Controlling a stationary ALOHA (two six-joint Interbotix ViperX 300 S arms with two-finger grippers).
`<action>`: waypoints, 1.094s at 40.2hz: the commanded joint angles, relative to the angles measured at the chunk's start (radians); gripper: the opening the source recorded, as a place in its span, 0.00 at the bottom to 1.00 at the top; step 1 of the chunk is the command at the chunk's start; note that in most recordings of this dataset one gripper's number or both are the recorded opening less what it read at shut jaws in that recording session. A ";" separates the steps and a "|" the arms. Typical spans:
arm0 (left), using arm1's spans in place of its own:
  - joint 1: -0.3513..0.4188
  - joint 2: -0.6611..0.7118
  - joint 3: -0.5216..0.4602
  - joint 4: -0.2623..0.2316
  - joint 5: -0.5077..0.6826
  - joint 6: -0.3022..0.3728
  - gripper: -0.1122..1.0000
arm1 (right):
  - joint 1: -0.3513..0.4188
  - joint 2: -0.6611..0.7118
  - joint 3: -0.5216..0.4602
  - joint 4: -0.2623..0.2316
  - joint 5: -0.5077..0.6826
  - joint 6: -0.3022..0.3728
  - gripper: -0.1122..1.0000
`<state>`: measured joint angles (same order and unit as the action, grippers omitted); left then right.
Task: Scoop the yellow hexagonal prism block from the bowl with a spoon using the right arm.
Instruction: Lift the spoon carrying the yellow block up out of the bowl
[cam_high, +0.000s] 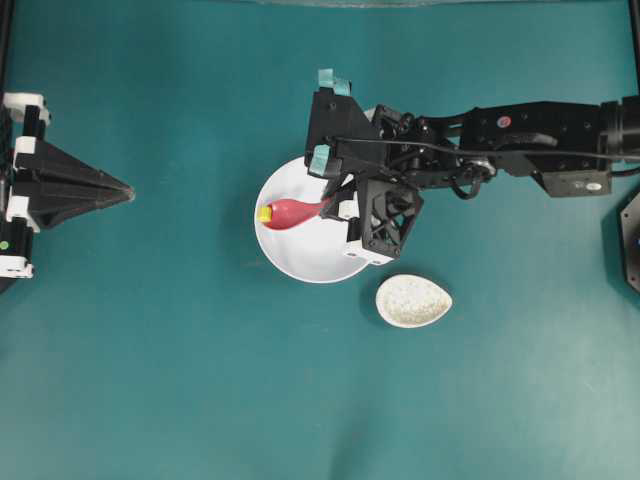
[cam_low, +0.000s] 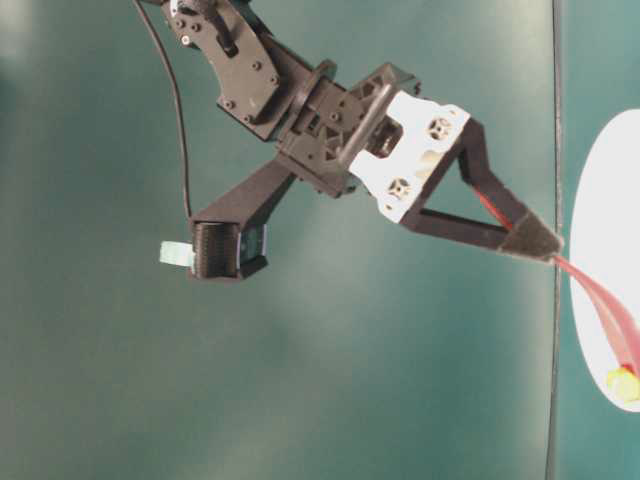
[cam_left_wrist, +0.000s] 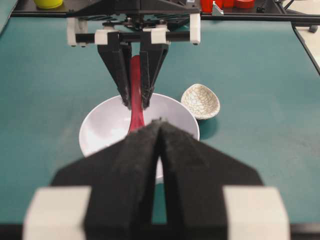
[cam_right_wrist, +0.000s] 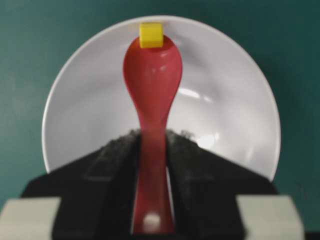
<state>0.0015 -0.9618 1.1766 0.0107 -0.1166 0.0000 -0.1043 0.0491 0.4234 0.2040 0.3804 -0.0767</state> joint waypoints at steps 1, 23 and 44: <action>0.000 0.005 -0.011 0.002 -0.006 0.000 0.10 | 0.005 -0.043 -0.005 0.003 -0.023 0.002 0.31; 0.000 0.005 -0.011 0.002 -0.006 0.000 0.10 | 0.008 -0.156 0.153 0.026 -0.268 0.005 0.31; 0.000 0.005 -0.011 0.003 -0.006 0.002 0.10 | 0.035 -0.273 0.290 0.021 -0.592 0.002 0.31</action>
<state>0.0015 -0.9603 1.1766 0.0092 -0.1166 0.0000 -0.0736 -0.1917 0.7148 0.2270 -0.1703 -0.0736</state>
